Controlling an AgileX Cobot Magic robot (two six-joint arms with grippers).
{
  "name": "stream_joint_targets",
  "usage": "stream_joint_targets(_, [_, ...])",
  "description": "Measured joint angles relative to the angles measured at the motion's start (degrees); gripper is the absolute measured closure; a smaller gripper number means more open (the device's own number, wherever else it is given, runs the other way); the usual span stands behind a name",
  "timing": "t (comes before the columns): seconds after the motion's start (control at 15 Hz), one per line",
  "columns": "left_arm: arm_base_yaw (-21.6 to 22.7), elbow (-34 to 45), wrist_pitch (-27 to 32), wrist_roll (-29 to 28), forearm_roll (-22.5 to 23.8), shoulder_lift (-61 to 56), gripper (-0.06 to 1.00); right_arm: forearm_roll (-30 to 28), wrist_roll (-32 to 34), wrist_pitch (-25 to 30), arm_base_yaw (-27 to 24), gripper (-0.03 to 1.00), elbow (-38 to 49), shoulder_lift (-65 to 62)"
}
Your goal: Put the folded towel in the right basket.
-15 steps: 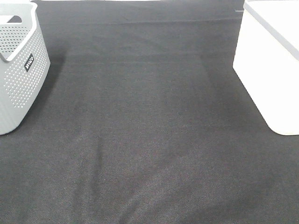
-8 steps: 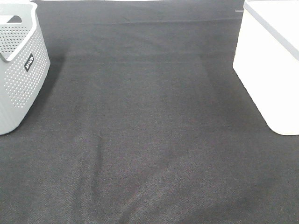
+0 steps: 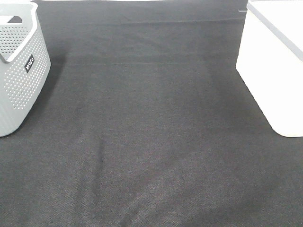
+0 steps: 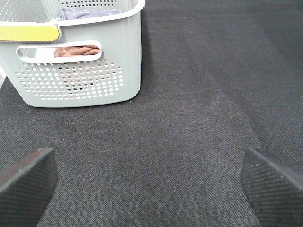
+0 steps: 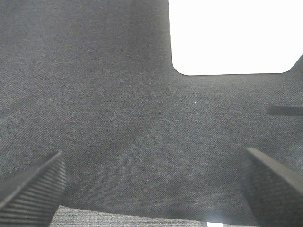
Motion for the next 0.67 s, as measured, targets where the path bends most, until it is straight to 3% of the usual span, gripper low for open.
stream_joint_targets(0.67, [0.0, 0.0, 0.0, 0.0, 0.0, 0.0, -0.03, 0.0, 0.0, 0.0, 0.0, 0.0, 0.0, 0.0])
